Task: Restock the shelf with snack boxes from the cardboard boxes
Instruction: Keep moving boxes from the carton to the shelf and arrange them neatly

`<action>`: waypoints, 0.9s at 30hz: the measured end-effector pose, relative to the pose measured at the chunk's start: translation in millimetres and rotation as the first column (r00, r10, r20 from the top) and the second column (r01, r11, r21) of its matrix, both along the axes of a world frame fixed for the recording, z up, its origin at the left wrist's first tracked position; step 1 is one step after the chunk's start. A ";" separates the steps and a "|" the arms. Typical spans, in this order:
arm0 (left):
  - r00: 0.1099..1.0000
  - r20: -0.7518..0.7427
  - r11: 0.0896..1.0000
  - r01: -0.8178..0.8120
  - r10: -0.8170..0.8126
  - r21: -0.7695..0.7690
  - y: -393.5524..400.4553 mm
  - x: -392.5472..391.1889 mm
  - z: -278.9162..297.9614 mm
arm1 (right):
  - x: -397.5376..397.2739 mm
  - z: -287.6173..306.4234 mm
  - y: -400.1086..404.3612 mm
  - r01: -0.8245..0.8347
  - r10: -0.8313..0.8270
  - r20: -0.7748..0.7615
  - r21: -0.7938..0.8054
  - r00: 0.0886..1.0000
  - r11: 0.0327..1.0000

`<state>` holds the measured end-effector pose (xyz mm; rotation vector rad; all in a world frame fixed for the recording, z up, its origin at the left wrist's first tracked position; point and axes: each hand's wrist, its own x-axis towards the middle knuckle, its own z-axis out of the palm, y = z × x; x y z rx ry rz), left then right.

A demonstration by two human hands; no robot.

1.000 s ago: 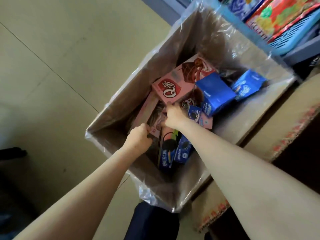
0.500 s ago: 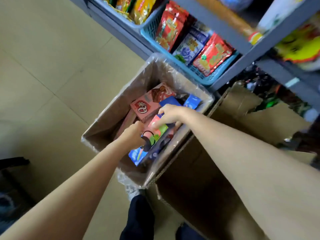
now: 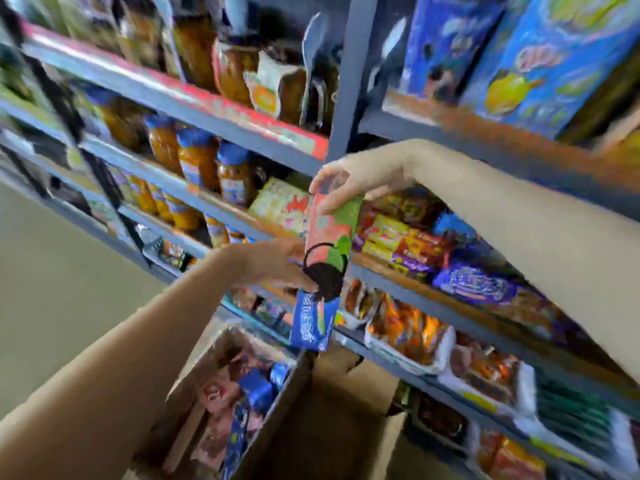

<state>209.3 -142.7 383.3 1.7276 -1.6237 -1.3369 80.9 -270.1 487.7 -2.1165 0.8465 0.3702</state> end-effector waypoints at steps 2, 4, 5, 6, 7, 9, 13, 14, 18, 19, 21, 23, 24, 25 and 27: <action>0.999 -0.023 0.993 0.020 -0.023 -0.116 -8.4 -2.6 49.1 | -26.3 62.9 7.6 0.064 -0.065 0.161 0.011 0.985 0.998; 0.995 0.045 0.969 0.095 -0.087 -0.229 -4.2 -14.0 102.2 | -57.1 104.5 10.3 0.090 -0.085 0.224 -0.011 0.971 0.996; 0.988 0.085 0.955 0.147 -0.129 -0.258 -3.0 -19.4 123.1 | -72.3 124.9 14.2 0.098 -0.090 0.221 -0.024 0.971 0.995; 0.977 0.117 0.942 0.206 -0.180 -0.265 -0.5 -26.1 145.0 | -85.8 145.3 21.5 0.102 -0.092 0.201 -0.040 0.975 0.994; 0.968 0.156 0.931 0.235 -0.197 -0.281 -0.3 -31.1 166.2 | -97.0 165.9 29.5 0.118 -0.104 0.176 -0.071 0.979 0.990; 0.941 0.251 0.904 0.300 -0.228 -0.304 -1.0 -41.1 208.2 | -113.2 202.0 44.2 0.150 -0.121 0.148 -0.204 0.982 0.967; 0.907 0.294 0.847 0.397 -0.303 -0.352 -0.6 -64.8 277.4 | -126.5 249.4 81.5 -0.043 -0.021 -0.075 -0.763 0.997 0.645; 0.900 0.312 0.830 0.410 -0.304 -0.377 -2.0 -71.8 290.9 | -130.2 256.4 89.4 -0.068 -0.042 -0.111 -0.821 0.993 0.567; 0.844 0.486 0.746 0.473 -0.229 -0.469 -10.7 -98.8 329.1 | -159.0 272.9 103.3 -0.064 -0.181 -0.146 -0.917 0.973 0.394; 0.772 0.613 0.712 0.523 -0.164 -0.468 -12.7 -105.1 335.4 | -168.2 275.1 104.4 -0.049 -0.181 -0.134 -0.911 0.974 0.410; 0.556 0.828 0.609 0.632 0.074 -0.479 -14.0 -120.3 345.2 | -185.4 277.2 106.1 -0.003 -0.195 -0.100 -0.897 0.976 0.442; 0.366 0.808 0.392 0.733 0.461 -0.556 -8.9 -136.8 349.9 | -202.2 278.0 104.9 0.076 -0.205 -0.014 -0.902 0.979 0.425; 0.357 0.694 0.229 0.766 0.625 -0.601 -7.6 -142.9 351.4 | -209.7 279.7 104.3 0.109 -0.206 0.033 -0.923 0.978 0.368; 0.398 0.593 0.102 0.766 0.700 -0.634 -8.5 -146.3 352.9 | -216.6 282.4 105.5 0.129 -0.217 0.073 -0.957 0.973 0.260; 0.536 0.439 -0.082 0.695 0.721 -0.714 -19.1 -149.2 357.4 | -228.3 289.7 108.6 0.094 -0.205 0.116 -0.989 0.972 -0.113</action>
